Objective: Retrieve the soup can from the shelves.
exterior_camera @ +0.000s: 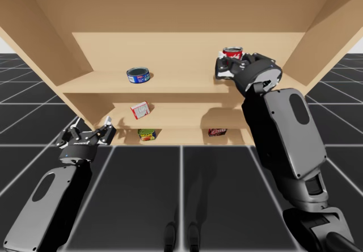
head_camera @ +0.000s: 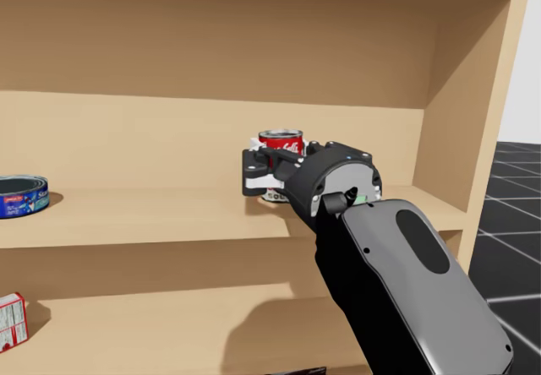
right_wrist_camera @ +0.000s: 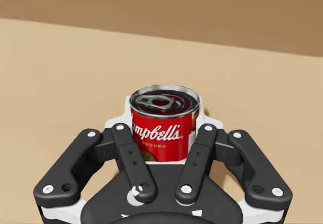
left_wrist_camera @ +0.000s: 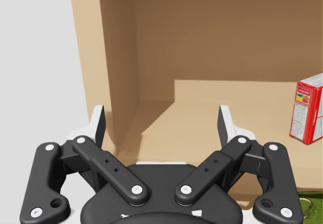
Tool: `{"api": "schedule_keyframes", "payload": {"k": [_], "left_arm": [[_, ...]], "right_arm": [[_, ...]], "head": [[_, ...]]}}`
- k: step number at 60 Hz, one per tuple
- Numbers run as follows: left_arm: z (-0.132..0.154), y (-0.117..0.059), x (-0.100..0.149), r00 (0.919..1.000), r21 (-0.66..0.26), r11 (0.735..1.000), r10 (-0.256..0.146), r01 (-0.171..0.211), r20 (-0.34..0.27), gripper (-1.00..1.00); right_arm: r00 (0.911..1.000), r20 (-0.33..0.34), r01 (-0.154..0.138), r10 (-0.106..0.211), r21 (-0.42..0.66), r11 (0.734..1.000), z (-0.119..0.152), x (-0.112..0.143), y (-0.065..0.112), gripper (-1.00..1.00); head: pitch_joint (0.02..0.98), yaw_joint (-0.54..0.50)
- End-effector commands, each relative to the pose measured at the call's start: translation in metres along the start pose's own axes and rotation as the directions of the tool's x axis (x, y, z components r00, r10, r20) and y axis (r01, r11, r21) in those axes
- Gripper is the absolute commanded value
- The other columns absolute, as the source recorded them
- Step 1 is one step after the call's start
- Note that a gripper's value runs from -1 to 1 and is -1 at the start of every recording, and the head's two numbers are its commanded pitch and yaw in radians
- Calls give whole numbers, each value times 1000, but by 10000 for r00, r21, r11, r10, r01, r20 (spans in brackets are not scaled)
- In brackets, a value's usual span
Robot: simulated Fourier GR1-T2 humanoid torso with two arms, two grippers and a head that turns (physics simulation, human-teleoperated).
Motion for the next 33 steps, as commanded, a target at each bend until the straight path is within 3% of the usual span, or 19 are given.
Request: {"api": "schedule_keyframes", "payload": {"k": [1,9,18,33], "left_arm": [[-1,0,0,10000,-5,10000,-5,5,14,-1000],[0,0,0,10000,-11,10000,-3,3,26,-1000],[0,-2,0,10000,-54,10000,-27,27,36,-1000],[0,-5,-1,10000,-85,9999,-57,57,34,-1000]], "right_arm": [[9996,280,115,-89,-928,9956,10,1,-12,1000],[9965,809,-101,188,-1062,9943,35,11,-14,991],[9939,1099,-33,128,-857,9963,64,11,-13,987],[9832,1778,-314,415,-588,9978,132,19,-15,953]], "head": [[268,-243],[269,-240],[270,-231],[271,-215]]}}
